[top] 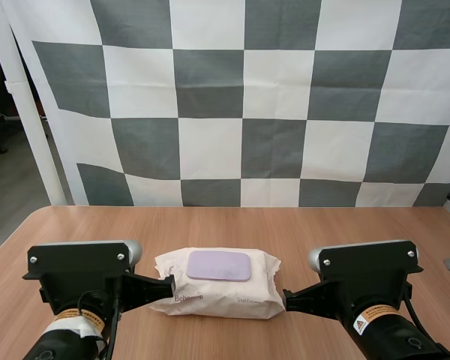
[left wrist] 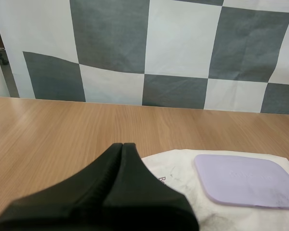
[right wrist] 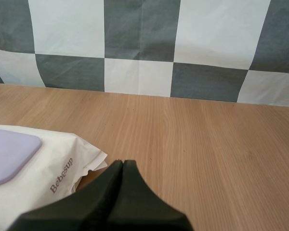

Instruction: Open the wet wipes lid

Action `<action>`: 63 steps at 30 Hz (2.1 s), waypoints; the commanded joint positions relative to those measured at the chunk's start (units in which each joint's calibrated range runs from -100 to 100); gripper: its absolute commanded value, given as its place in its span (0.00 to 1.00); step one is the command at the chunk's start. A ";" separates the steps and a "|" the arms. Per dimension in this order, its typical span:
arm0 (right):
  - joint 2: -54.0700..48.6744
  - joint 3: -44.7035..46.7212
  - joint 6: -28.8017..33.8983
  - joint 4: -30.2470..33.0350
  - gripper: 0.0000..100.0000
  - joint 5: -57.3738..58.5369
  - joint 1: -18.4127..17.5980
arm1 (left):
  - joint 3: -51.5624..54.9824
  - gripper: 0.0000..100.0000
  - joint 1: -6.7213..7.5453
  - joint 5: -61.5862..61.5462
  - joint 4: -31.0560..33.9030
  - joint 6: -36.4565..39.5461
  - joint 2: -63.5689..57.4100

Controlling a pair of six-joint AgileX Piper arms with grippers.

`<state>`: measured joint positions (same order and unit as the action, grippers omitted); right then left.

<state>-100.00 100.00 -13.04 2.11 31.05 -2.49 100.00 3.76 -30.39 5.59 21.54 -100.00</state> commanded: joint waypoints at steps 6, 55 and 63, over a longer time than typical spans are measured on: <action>0.00 0.00 0.00 -0.01 0.00 0.07 0.01 | 0.00 0.00 0.04 -0.03 0.00 0.00 0.00; 0.00 0.00 0.00 -0.16 0.00 0.05 0.01 | 0.00 0.00 0.04 3.45 4.16 -1.14 0.00; 0.00 -9.54 0.00 1.45 0.00 4.79 0.01 | -8.79 0.00 0.04 6.08 16.34 -5.03 0.00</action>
<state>-100.00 97.47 -13.04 3.52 31.80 -2.49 96.04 3.76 -21.37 17.49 18.46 -100.00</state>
